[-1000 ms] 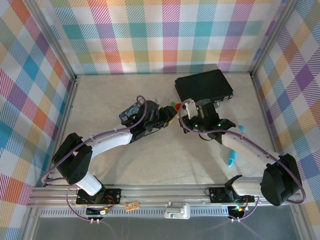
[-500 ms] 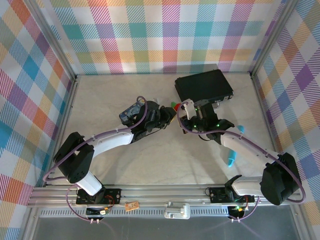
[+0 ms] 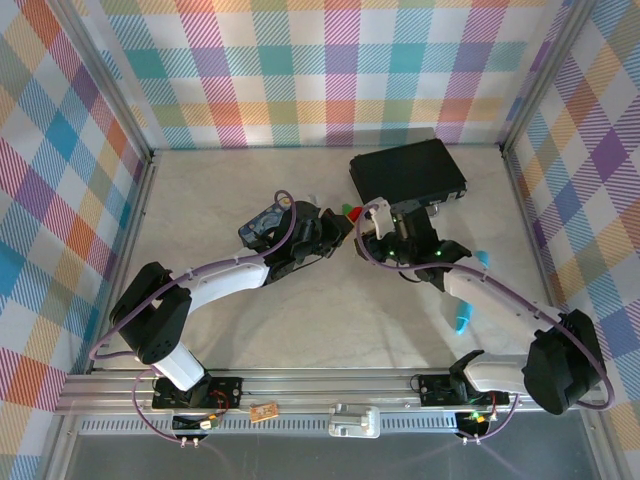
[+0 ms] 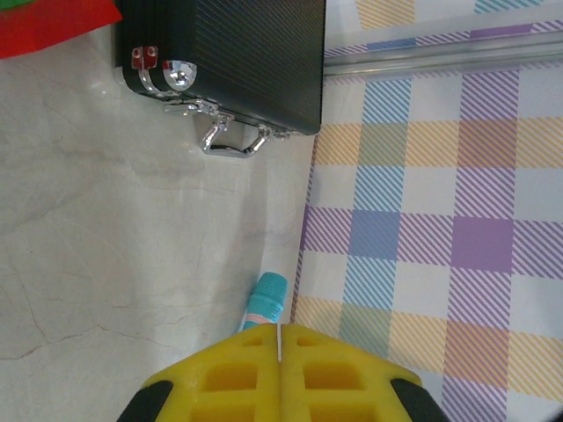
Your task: Unlock a padlock with a key
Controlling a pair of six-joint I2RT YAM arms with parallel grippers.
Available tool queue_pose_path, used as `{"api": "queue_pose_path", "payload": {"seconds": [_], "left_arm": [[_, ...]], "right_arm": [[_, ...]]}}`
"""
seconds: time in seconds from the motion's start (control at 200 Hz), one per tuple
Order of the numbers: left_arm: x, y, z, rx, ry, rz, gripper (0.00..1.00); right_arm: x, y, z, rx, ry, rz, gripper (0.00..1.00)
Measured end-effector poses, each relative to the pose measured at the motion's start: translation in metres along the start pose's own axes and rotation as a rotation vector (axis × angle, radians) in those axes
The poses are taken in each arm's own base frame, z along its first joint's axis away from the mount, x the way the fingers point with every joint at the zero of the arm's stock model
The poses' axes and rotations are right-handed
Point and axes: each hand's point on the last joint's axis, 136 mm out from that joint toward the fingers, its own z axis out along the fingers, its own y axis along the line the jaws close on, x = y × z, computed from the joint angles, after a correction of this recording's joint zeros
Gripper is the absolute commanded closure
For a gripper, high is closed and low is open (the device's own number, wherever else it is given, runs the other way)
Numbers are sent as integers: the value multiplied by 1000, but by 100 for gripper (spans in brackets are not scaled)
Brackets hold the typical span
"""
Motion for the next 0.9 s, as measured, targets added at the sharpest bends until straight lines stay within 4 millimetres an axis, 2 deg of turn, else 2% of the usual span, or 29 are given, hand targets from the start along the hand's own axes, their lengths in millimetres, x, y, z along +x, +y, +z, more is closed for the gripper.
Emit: {"api": "queue_pose_path", "payload": {"seconds": [0.14, 0.25, 0.345, 0.45, 0.54, 0.705, 0.8, 0.9], "left_arm": [[-5, -2, 0, 16, -12, 66, 100], [-9, -2, -1, 39, -19, 131, 100], [-11, 2, -3, 56, -18, 192, 100], [-12, 1, -9, 87, -17, 270, 100], [-10, -8, -16, 143, -15, 337, 100], [-4, -29, -26, 261, -11, 437, 100], [-3, -35, -29, 301, -22, 473, 100], [-3, -36, -31, 323, -37, 502, 100]], "right_arm": [[-17, 2, -17, -47, -68, 54, 51], [-32, -9, -32, -74, -132, 138, 47], [-36, -20, -39, -103, -164, 213, 47], [-31, -31, -41, -146, -175, 306, 48], [-28, -33, -41, -198, -177, 372, 48], [-28, -22, -35, -324, -157, 451, 49], [-28, -17, -29, -397, -138, 515, 49], [-24, -13, -24, -448, -105, 615, 43]]}}
